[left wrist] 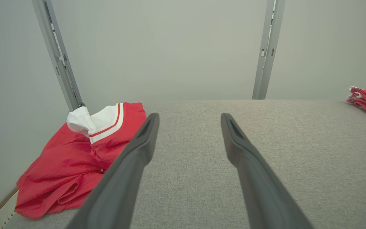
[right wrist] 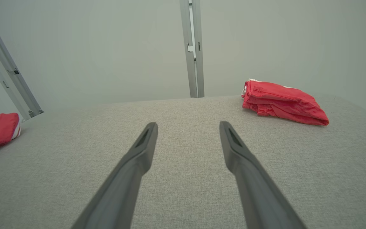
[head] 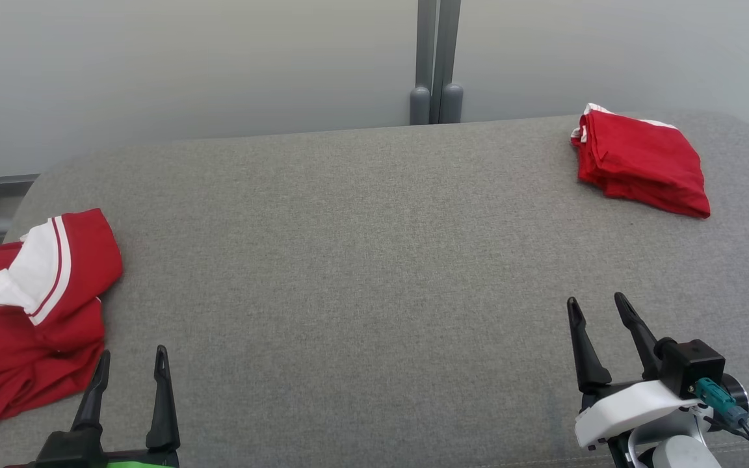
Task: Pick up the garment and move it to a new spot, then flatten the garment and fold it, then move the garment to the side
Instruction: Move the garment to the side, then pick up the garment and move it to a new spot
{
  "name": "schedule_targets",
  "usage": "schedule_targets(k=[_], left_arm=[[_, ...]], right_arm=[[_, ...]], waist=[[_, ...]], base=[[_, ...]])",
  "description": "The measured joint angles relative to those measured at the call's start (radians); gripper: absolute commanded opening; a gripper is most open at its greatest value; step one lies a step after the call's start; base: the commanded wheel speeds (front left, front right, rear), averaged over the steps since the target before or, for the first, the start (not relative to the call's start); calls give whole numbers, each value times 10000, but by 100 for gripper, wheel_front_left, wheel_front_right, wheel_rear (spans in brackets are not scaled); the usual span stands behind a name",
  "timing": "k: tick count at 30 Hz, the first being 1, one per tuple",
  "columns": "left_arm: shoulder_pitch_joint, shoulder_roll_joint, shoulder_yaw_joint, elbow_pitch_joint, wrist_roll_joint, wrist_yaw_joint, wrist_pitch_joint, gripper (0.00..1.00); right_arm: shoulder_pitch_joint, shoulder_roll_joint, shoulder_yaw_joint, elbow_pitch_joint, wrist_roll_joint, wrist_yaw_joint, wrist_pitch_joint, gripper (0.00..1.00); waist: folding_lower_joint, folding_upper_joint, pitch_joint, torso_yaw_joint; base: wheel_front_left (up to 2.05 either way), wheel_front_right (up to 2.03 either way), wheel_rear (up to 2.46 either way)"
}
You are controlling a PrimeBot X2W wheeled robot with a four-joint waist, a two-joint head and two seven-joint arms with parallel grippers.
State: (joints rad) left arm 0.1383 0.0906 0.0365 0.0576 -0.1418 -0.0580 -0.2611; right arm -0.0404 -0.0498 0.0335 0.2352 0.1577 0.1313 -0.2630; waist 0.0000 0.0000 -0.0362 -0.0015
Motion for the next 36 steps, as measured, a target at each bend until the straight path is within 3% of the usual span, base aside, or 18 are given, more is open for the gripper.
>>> schedule_targets(k=[36], left_arm=[[-11,13,165,61,150,-23,0,100]], right_arm=[[-54,2,-123,-2,-75,0,0,100]], waist=[[0,0,138,-43]], base=[[0,0,0]])
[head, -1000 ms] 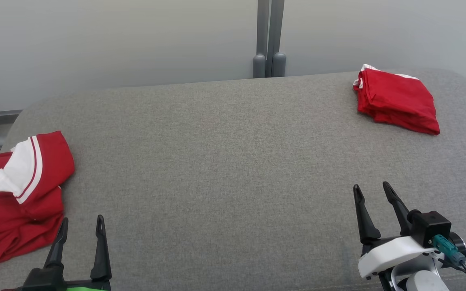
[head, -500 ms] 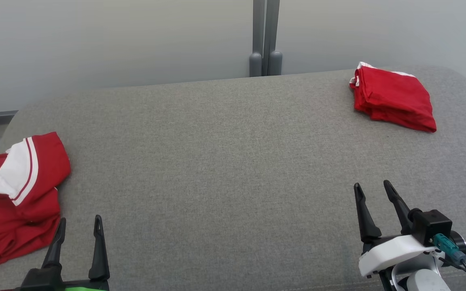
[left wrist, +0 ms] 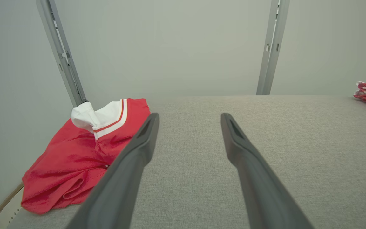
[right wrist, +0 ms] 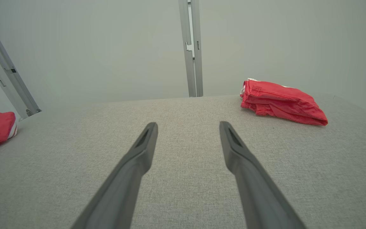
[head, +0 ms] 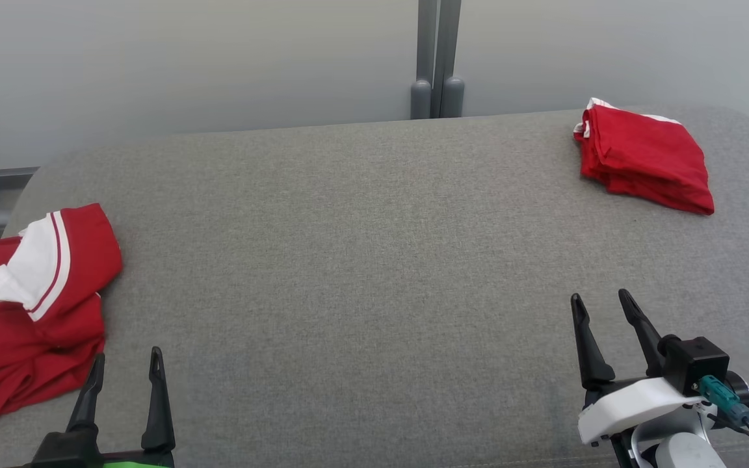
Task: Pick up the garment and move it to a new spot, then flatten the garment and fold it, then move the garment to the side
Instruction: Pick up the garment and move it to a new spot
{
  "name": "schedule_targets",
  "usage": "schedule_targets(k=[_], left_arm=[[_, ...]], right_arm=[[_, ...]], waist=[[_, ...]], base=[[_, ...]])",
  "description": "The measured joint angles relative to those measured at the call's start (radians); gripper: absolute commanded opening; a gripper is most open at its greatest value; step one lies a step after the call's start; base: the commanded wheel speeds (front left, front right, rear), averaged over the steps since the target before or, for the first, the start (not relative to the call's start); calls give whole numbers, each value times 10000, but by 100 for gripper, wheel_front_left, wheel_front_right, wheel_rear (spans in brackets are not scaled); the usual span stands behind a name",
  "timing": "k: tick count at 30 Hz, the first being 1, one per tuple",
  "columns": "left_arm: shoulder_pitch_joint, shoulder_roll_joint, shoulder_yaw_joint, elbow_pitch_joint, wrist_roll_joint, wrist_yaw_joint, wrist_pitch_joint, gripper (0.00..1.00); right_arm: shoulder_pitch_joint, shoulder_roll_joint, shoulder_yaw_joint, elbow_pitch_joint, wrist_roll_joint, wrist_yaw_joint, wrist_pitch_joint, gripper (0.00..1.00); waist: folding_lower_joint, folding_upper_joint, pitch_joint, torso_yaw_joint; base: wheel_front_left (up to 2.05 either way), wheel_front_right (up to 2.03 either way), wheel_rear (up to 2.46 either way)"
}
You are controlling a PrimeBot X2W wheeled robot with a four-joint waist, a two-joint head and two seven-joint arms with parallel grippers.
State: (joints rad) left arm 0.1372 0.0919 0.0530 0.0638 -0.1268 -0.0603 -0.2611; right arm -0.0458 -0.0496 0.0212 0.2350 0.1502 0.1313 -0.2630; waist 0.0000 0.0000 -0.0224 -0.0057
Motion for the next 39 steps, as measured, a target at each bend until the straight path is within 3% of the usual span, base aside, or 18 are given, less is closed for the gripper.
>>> schedule_targets(k=[7,39], left_arm=[[-4,-10,67,31,-2,63,0,100],[114,336,259,226,-140,347,2,100]], right_arm=[[29,0,44,29,48,0,0,100],[2,6,832,464,247,0,0,100]], waist=[[0,0,-13,373],[0,0,-216,4128]], base=[[0,0,0],[0,0,0]])
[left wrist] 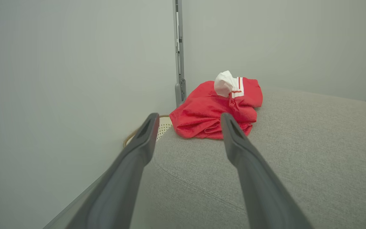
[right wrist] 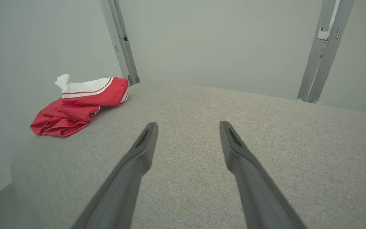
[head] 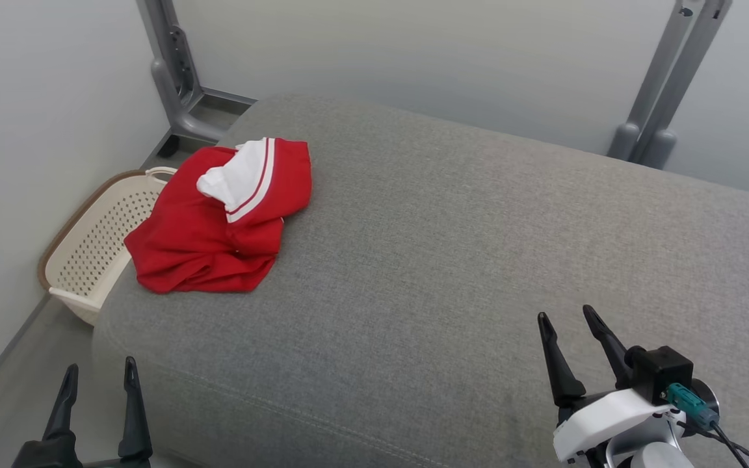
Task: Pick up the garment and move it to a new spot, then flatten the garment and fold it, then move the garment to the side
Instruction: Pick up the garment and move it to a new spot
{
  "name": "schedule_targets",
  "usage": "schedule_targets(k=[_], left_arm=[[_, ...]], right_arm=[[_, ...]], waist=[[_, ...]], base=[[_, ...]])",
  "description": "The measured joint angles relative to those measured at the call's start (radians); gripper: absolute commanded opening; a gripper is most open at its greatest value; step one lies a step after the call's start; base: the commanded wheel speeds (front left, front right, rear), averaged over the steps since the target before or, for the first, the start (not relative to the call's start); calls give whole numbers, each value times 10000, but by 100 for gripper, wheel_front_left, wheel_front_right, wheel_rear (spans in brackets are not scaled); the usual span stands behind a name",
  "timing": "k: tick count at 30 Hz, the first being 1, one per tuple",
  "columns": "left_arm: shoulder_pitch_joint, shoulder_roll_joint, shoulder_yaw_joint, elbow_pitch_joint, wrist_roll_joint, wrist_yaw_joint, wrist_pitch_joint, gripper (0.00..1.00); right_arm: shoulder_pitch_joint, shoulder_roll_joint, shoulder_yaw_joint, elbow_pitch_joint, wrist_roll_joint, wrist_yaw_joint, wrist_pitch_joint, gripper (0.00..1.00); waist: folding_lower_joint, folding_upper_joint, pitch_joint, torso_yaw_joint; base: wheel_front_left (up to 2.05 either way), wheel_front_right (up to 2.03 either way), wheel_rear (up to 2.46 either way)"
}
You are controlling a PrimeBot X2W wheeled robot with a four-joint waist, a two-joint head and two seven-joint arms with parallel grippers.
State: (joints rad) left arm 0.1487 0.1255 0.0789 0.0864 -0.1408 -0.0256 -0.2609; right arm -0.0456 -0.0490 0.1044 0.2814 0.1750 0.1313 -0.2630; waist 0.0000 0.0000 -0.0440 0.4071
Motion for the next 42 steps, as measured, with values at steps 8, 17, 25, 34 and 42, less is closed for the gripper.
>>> schedule_targets(k=[8,17,25,34,42], left_arm=[[19,29,4,-15,-77,61,0,100],[-293,40,-155,-63,-174,42,0,100],[-1782,512,-395,-127,-173,-282,142,100],[-4049,1252,-341,677,-497,-623,575,100],[-5707,1875,-470,1801,-880,-869,802,100]], right_arm=[[-111,0,136,48,40,0,0,100],[-200,0,226,82,52,0,0,100],[-467,0,422,61,-46,0,0,100],[-1101,4,1342,25,40,0,0,100],[-1793,6,2132,-46,71,0,0,100]], waist=[[0,0,14,393],[0,0,133,239],[0,0,408,-93],[0,0,831,-611],[0,0,1419,-1224]], base=[[0,0,0],[0,0,0],[0,0,0],[0,0,0],[0,0,0]])
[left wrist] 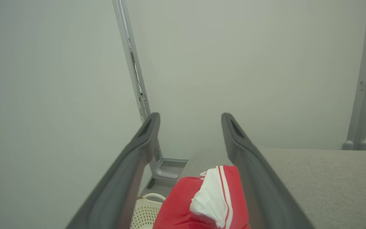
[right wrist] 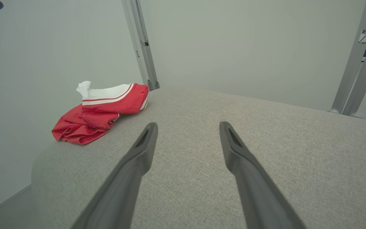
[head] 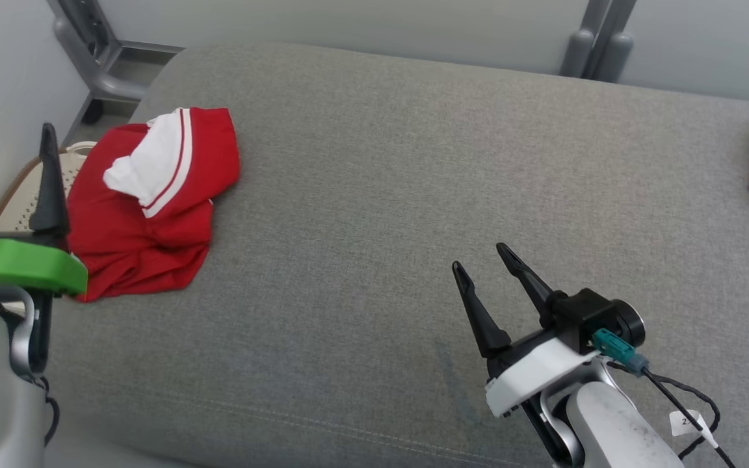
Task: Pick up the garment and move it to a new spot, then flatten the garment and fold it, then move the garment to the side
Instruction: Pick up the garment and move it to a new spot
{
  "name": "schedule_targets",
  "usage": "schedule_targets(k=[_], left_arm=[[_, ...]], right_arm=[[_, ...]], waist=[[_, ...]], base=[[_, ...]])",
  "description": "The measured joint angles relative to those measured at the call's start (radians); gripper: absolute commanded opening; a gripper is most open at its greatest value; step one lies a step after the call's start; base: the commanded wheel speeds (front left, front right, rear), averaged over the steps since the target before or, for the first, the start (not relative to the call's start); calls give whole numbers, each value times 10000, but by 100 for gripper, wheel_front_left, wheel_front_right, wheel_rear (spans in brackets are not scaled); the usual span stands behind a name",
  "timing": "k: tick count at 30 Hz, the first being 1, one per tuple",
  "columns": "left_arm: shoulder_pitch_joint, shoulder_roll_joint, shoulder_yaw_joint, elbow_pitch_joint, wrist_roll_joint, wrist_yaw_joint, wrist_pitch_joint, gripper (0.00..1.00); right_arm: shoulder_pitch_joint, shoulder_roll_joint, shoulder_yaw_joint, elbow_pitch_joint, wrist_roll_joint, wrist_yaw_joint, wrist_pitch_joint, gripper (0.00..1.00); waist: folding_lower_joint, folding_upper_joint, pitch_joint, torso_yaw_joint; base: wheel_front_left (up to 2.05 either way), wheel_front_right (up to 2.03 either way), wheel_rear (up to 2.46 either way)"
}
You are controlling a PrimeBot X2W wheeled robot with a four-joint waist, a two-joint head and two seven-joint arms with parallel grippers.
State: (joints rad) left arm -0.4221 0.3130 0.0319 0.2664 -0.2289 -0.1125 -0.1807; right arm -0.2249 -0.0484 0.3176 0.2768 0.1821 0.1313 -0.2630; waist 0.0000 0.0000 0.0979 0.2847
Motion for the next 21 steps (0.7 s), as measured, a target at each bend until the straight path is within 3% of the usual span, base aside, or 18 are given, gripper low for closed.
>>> schedule_targets(k=[9,21], left_arm=[[-1830,669,-130,1779,-598,-111,15,100],[-3401,1605,-951,4702,-1453,-165,224,100]], right_arm=[[-628,-4,602,-203,-50,0,15,100],[-1092,-8,662,-608,-178,0,17,100]], waist=[[0,0,689,-865],[1,0,1881,-2067]], base=[[0,0,0],[0,0,0]])
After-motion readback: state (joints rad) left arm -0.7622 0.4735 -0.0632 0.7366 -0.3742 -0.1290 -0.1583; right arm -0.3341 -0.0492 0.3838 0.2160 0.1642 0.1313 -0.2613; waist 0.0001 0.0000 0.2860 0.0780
